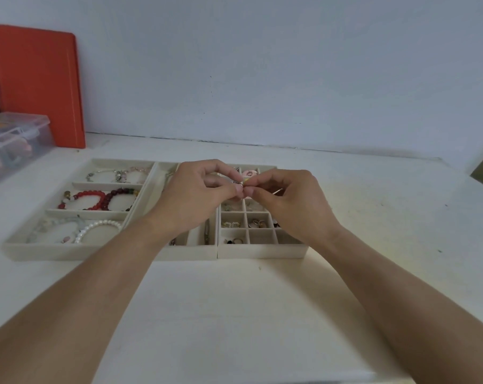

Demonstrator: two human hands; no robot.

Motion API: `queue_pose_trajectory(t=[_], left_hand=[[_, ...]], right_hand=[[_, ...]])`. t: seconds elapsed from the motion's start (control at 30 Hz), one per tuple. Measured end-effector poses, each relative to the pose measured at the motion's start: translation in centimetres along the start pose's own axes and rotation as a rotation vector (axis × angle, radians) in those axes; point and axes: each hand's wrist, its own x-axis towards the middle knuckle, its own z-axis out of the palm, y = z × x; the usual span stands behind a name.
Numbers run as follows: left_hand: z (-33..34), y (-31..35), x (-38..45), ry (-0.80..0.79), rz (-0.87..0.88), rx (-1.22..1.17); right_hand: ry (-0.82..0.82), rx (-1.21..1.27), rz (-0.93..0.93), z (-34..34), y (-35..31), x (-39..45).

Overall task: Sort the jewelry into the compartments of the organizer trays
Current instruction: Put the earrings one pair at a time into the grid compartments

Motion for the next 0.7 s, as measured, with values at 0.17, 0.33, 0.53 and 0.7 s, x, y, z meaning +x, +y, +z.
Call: queue_pose_trajectory(t=[0.17,0.33,0.53,0.7], left_hand=[[-0.17,-0.17,0.10,-0.006,0.008,0.004],[0.01,-0.09,-0.02,-0.011,0.005,0.009],[0.21,-0.20,-0.05,-0.003,0.025,0.044],[0.25,-0.64,0.16,-0.011,0.060,0.023]], right_hand=[[-0.042,0.079,0.017,-0.15,-0.05,0.02],[-0.002,0.238,0.098,-0.57,0.12,0.32],[0.001,0.312,0.104,-0.34,0.05,0.12],[0.009,0.295,0.097,-0.36,-0.21,0.14]])
